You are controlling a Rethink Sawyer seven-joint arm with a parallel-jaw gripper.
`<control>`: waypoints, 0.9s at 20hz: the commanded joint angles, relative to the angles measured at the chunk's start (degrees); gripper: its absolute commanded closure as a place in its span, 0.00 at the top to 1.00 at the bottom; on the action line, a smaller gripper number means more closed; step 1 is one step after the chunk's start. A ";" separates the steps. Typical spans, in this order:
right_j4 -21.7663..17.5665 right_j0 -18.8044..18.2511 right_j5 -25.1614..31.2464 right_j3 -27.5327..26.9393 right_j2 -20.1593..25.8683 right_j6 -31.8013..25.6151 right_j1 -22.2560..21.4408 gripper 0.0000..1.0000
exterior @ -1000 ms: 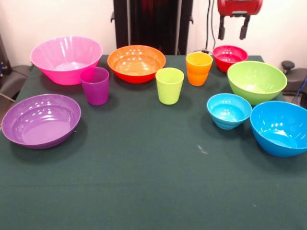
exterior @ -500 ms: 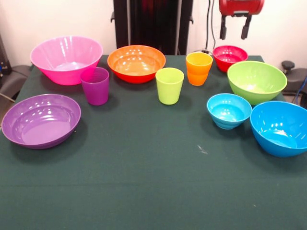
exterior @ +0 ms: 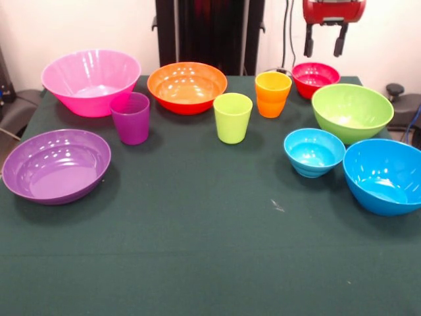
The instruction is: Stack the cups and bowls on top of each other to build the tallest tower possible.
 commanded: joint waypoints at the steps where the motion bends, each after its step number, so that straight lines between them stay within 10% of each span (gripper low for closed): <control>1: 1.40 0.14 2.93 -7.40 0.62 2.13 4.88 1.00; 18: 1.43 -0.32 4.84 -11.93 1.47 0.28 7.46 1.00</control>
